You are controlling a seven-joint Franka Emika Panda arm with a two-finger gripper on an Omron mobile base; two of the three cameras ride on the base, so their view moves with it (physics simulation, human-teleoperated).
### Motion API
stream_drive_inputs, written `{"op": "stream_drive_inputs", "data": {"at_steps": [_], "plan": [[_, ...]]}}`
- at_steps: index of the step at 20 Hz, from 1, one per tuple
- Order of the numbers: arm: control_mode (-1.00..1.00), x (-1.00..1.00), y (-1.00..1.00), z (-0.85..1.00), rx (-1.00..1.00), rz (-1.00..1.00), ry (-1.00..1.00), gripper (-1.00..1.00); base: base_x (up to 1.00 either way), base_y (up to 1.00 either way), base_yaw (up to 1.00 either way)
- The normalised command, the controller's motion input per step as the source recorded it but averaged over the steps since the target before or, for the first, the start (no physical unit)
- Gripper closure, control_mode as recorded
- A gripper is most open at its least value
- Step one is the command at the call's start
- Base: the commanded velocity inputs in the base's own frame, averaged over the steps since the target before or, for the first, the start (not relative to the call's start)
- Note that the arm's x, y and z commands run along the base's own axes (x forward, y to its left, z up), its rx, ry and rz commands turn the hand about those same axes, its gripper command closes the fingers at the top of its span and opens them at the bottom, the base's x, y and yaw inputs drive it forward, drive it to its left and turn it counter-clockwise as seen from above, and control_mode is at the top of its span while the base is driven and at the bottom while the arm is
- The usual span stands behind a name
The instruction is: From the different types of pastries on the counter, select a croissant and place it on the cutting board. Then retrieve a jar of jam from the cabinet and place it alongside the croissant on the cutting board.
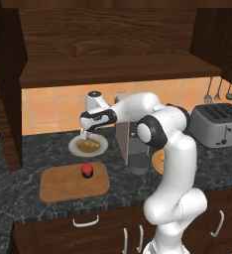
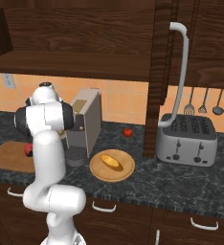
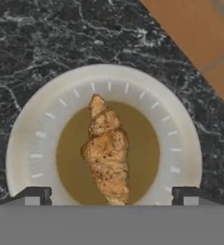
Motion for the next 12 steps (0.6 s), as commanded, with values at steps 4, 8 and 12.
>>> {"op": "stream_drive_inputs", "data": {"at_steps": [4, 8, 12], "plan": [[-1.0, 0.0, 0.1, -0.33, 0.0, 0.01, 0.13, -1.0, 0.0, 0.0, 0.0], [-1.0, 0.08, 0.1, -0.32, -0.02, 0.01, 0.03, -1.0, 0.0, 0.0, 0.0], [-1.0, 0.17, 0.07, -0.43, -0.02, 0.0, 0.04, -1.0, 0.0, 0.0, 0.0]]}}
